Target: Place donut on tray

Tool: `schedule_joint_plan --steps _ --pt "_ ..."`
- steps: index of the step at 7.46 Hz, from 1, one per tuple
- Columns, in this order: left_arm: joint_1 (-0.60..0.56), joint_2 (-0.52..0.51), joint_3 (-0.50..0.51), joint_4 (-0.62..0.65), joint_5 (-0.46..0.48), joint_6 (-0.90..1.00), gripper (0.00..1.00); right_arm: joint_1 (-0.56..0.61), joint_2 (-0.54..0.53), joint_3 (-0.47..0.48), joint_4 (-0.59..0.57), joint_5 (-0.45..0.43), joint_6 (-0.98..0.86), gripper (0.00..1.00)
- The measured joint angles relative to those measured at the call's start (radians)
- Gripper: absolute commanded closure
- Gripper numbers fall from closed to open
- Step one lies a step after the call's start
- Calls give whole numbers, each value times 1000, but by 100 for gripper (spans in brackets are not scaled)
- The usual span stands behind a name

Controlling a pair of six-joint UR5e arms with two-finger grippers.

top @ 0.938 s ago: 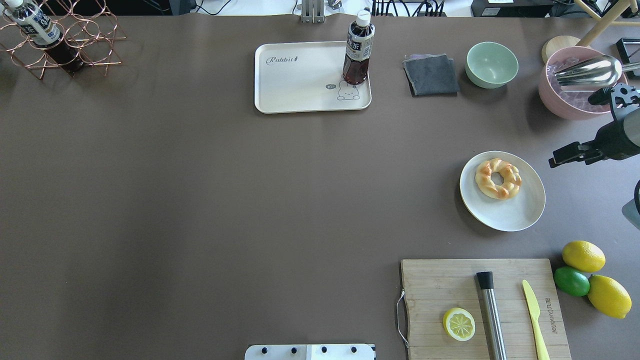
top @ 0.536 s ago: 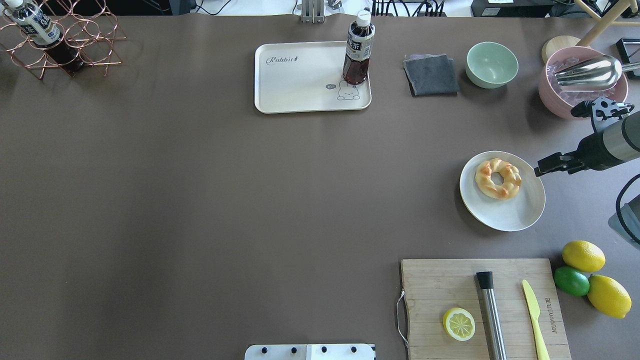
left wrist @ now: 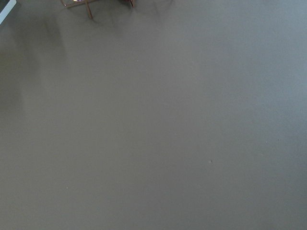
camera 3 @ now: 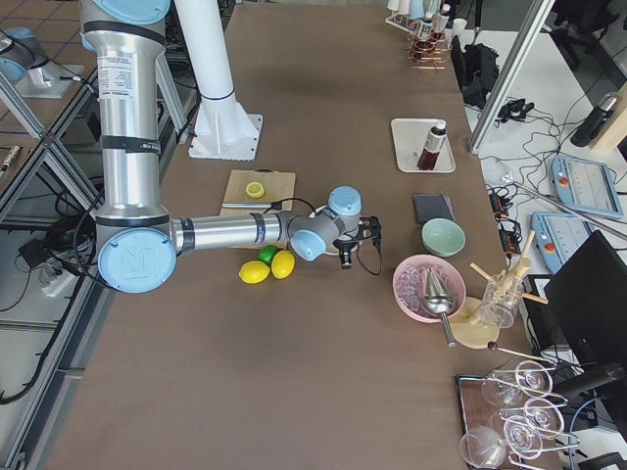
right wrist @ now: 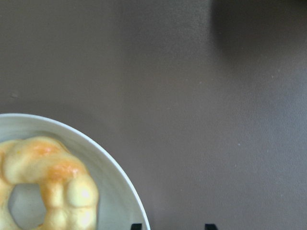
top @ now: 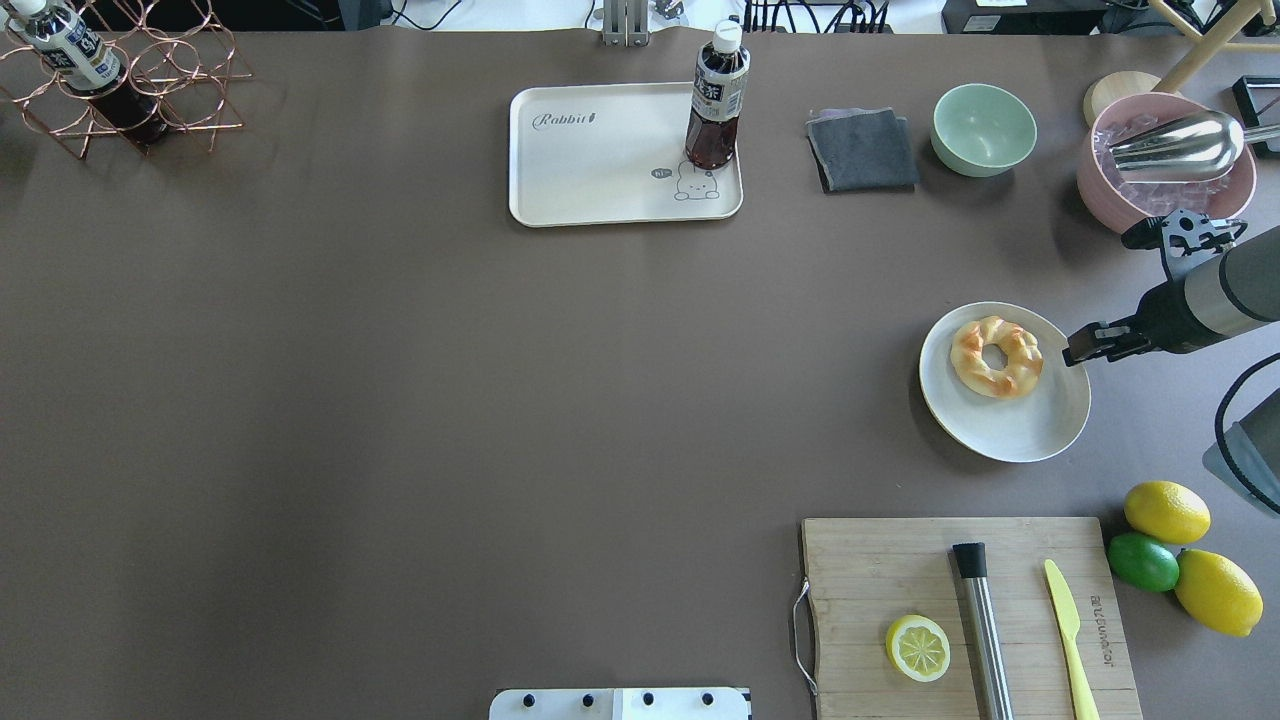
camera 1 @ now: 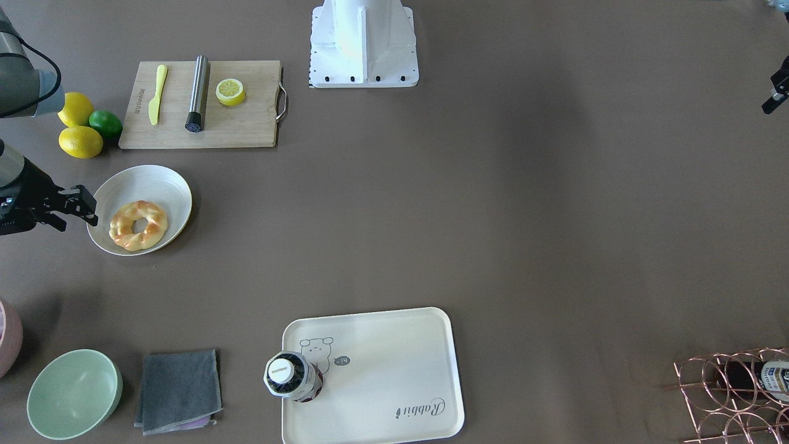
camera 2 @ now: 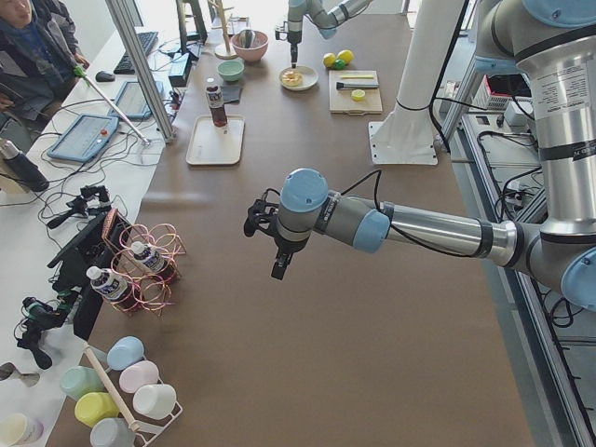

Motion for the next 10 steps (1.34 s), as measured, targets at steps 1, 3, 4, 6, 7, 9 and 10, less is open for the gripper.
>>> schedule_joint_plan --steps 1,3,4,6,7,9,10 --pt "0 0 0 0 0 0 3 -3 0 2 0 -1 0 98" --pt "0 1 1 -1 -1 1 3 -9 2 4 0 -2 1 100" --pt "0 1 2 -1 -2 1 3 -12 5 5 0 -2 2 100" --pt "3 -6 -3 1 -3 -20 3 -15 21 16 -1 2 2 100" --pt "11 -23 -5 2 -8 -68 4 -14 38 32 -3 6 3 100" --pt "92 -94 -15 0 -23 -272 4 -15 104 51 -11 9 58 100" --pt "154 -143 -17 -1 -20 -383 4 -21 147 56 -14 10 129 100"
